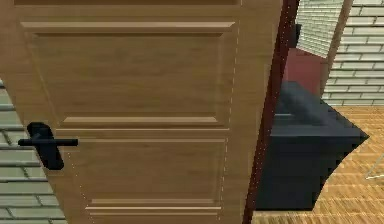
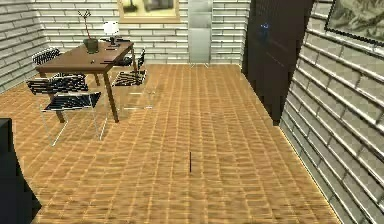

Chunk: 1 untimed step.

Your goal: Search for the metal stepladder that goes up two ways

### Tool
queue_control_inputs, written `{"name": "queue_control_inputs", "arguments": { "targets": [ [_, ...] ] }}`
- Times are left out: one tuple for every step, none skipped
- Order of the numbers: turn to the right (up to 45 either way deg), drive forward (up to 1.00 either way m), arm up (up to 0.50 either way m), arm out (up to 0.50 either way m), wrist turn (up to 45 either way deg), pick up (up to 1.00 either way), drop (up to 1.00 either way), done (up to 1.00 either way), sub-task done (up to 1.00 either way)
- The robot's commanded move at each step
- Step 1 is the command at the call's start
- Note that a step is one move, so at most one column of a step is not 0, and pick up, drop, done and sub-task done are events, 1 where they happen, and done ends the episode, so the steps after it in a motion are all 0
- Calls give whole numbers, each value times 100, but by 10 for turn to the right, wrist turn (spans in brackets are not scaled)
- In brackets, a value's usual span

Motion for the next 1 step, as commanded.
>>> {"name": "queue_control_inputs", "arguments": {
  "targets": [
    [-450, 0, 0, 0, 0, 0, 0, 0, 0]
  ]
}}
